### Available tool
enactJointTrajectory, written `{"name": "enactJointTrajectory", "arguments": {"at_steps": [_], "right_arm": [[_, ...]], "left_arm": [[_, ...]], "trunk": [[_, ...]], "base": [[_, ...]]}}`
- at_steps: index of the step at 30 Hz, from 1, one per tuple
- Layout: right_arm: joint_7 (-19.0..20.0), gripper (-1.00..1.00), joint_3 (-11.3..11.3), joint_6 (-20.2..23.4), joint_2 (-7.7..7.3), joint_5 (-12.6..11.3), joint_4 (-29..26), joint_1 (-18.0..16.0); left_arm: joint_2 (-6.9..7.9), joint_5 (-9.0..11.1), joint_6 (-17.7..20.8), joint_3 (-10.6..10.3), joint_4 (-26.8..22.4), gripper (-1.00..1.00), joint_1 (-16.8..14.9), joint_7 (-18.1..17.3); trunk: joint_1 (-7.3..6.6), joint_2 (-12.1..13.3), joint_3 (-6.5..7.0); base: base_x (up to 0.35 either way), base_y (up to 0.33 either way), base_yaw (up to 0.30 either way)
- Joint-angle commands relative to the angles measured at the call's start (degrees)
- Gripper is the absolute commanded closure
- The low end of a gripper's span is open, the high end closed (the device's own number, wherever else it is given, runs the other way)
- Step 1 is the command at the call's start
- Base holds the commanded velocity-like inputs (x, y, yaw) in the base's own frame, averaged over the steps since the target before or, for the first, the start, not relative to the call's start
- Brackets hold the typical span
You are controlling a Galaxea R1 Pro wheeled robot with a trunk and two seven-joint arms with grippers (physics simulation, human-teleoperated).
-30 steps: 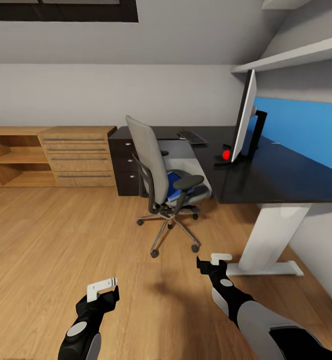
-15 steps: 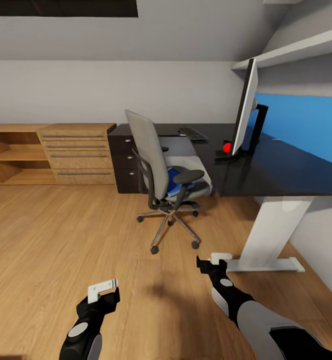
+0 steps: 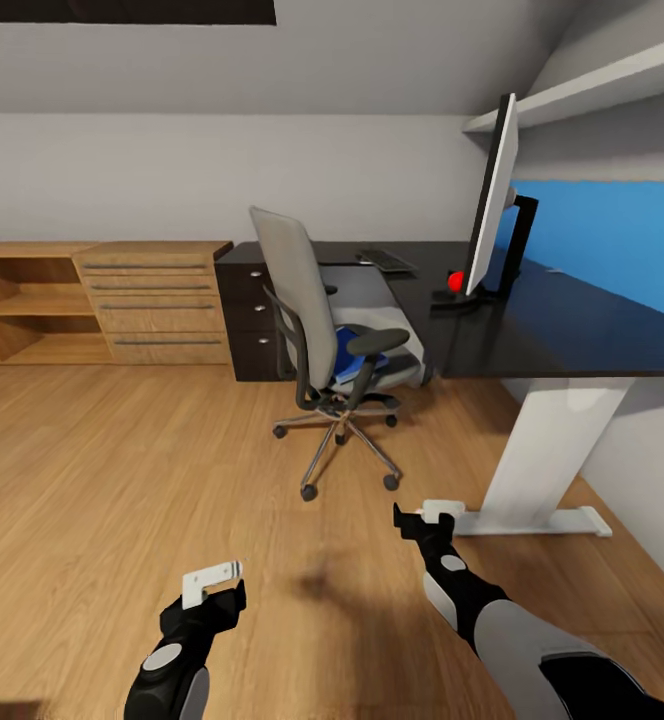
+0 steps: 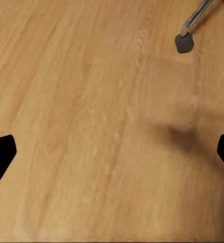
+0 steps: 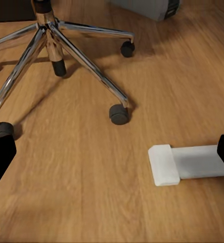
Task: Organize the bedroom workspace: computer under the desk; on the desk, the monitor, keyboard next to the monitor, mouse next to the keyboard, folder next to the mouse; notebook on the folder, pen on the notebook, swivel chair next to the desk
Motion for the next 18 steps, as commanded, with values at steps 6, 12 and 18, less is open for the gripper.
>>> {"name": "enactJointTrajectory", "arguments": {"at_steps": [6, 12, 18], "right_arm": [[-0.4, -1.00, 0.0, 9.1, -0.27, -0.4, -3.7, -2.7], [-0.4, -1.00, -0.2, 13.1, -0.21, -0.6, -4.0, -5.4], [-0.5, -1.00, -0.2, 15.4, -0.11, -0.7, -4.3, -6.0]], "left_arm": [[-0.65, 3.0, 16.4, -0.3, 5.8, -1.00, -15.3, 0.5], [-0.65, 8.3, 18.7, -0.4, 7.8, -1.00, -19.2, 0.7], [0.14, 9.4, 18.6, -0.6, 2.7, -1.00, -17.5, 0.6]], "trunk": [[0.34, -0.5, -1.34], [0.50, -0.6, -2.67], [0.65, -0.7, -4.00]], "base": [[0.000, 0.000, 0.000], [0.000, 0.000, 0.000], [0.000, 0.000, 0.000]]}}
